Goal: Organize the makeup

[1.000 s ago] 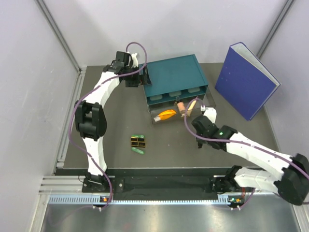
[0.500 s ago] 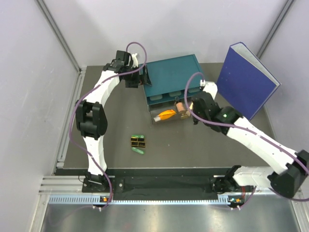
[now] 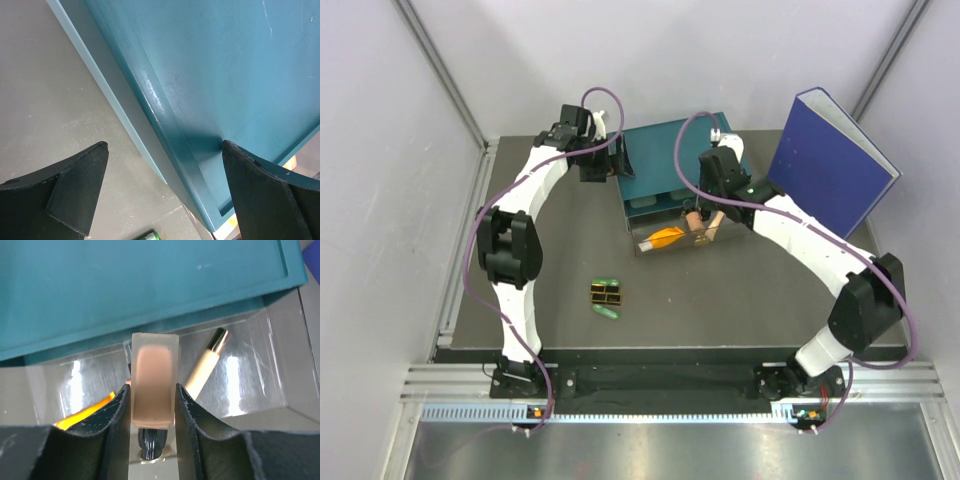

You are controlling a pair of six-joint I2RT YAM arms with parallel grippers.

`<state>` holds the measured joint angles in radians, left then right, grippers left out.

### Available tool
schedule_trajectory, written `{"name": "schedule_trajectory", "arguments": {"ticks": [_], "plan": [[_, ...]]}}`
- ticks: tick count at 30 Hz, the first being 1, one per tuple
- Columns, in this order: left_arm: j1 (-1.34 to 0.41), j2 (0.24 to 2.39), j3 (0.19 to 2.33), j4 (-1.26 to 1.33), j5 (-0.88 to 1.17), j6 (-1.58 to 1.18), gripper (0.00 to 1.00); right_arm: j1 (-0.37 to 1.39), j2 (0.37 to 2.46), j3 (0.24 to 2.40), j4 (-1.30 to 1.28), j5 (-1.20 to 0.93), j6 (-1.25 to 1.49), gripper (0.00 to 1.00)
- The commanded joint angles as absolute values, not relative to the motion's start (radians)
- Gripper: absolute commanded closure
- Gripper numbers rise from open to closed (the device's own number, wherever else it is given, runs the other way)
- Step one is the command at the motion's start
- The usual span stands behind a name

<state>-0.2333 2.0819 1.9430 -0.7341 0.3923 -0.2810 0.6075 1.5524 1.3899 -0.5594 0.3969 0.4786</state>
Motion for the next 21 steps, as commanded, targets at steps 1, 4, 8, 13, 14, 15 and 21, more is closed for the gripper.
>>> {"name": "schedule_trajectory", "arguments": {"ticks": [1,4,8,13,14,15,21], "plan": [[-0.235,2.109,1.914,-0.835,0.318,-0.245,0.01,0.572,1.574,1.447,-0.505,0.348,0.446,0.99],[-0.235,2.109,1.919,-0.836,0.313,-0.245,0.01,0.563,1.582,1.433,-0.518,0.316,0.453,0.98],[-0.235,2.118,1.928,-0.834,0.316,-0.25,0.01,0.56,1.562,1.391,-0.522,0.279,0.468,0.69],[-0.235,2.126,1.939,-0.833,0.319,-0.259,0.01,0.554,1.543,1.379,-0.545,0.267,0.462,0.44],[-0.235,2.128,1.94,-0.834,0.322,-0.261,0.01,0.552,1.542,1.381,-0.548,0.265,0.459,0.39],[-0.235,2.134,1.945,-0.833,0.321,-0.262,0.01,0.549,1.54,1.385,-0.552,0.265,0.456,0.36],[-0.235,2.143,1.957,-0.825,0.328,-0.271,0.01,0.54,1.51,1.407,-0.572,0.281,0.439,0.3]]}}
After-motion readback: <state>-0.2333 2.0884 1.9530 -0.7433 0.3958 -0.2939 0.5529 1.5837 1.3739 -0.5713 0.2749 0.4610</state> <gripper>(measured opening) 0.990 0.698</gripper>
